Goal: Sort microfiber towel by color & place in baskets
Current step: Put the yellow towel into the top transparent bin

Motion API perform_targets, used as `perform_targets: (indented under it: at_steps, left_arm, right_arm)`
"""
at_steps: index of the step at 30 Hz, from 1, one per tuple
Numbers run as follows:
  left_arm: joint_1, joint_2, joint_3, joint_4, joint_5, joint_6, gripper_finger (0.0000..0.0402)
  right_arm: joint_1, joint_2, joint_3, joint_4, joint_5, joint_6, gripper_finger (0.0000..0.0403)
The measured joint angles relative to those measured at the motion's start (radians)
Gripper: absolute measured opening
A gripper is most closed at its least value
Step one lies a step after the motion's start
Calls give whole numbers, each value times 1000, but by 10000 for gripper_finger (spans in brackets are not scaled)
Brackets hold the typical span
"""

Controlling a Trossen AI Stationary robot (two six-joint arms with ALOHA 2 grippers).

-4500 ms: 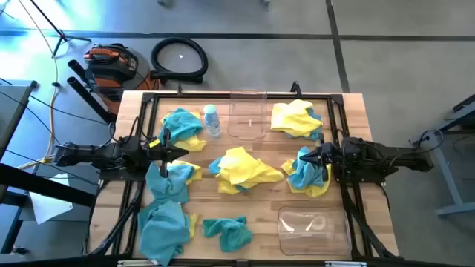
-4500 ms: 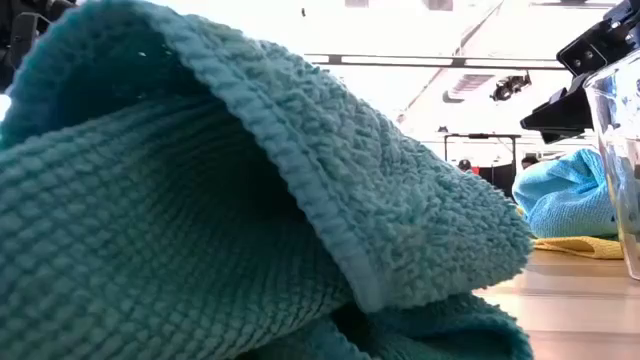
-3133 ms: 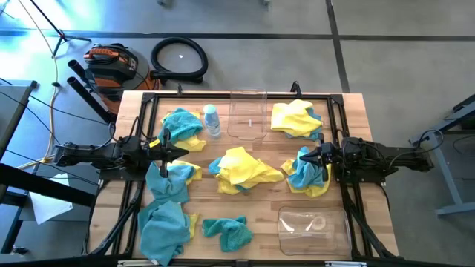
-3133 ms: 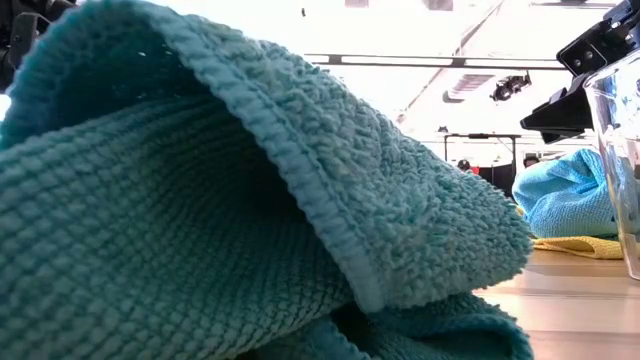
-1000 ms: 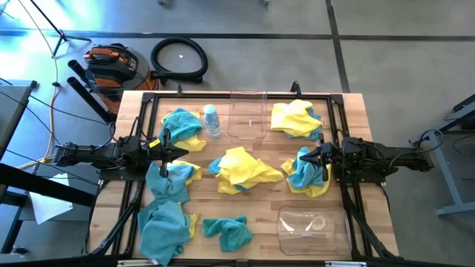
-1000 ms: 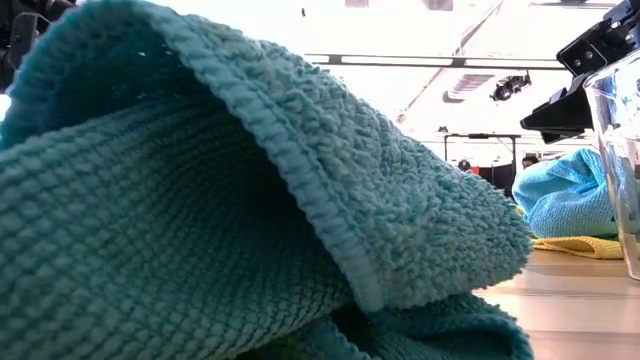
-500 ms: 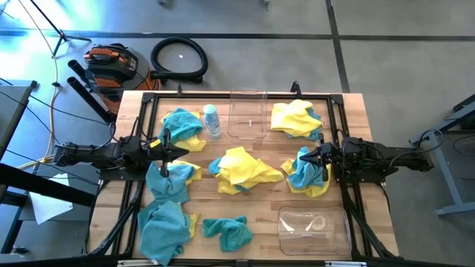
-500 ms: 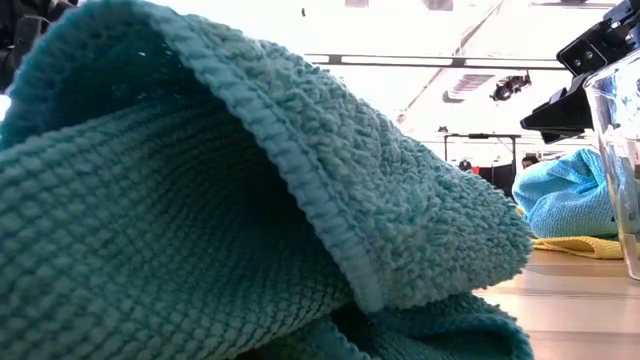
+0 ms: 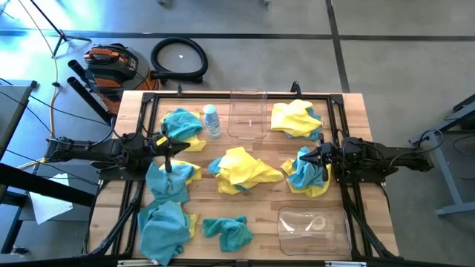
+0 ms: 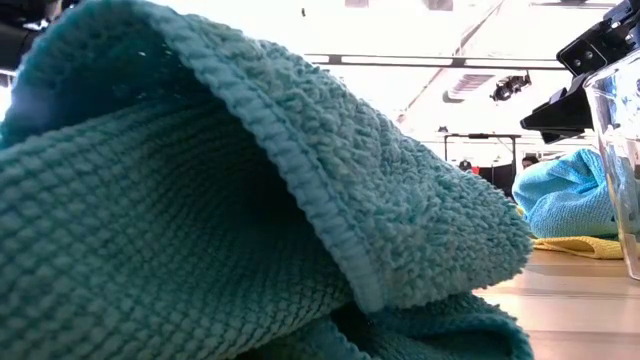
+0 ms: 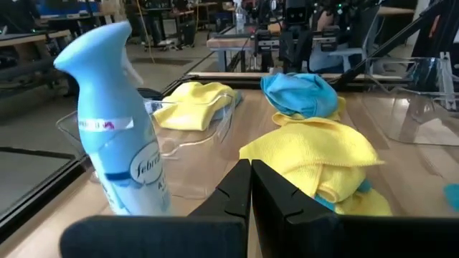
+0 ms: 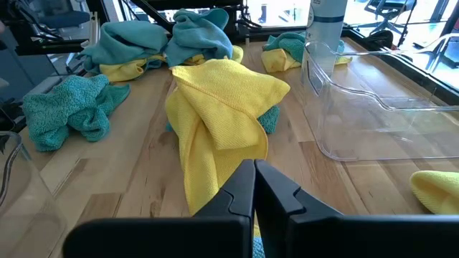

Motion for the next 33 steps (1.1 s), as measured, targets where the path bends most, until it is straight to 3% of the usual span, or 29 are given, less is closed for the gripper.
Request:
perform_targets:
  at_steps: [7, 19, 25, 33]
  left_arm:
    - [-2, 228, 151, -12, -6, 0, 0]
    - [-88, 735, 573, -86, -20, 59, 0]
    - [-105, 921, 707, -52, -22, 112, 2]
    - [-104, 1157, 922, -195, -46, 129, 62]
  right_arm:
    - [0, 0, 0, 0, 0, 0, 0]
    - [0, 0, 0, 0, 0, 0, 0]
    - [0, 0, 0, 0, 0, 0, 0]
    - [0, 0, 0, 0, 0, 0, 0]
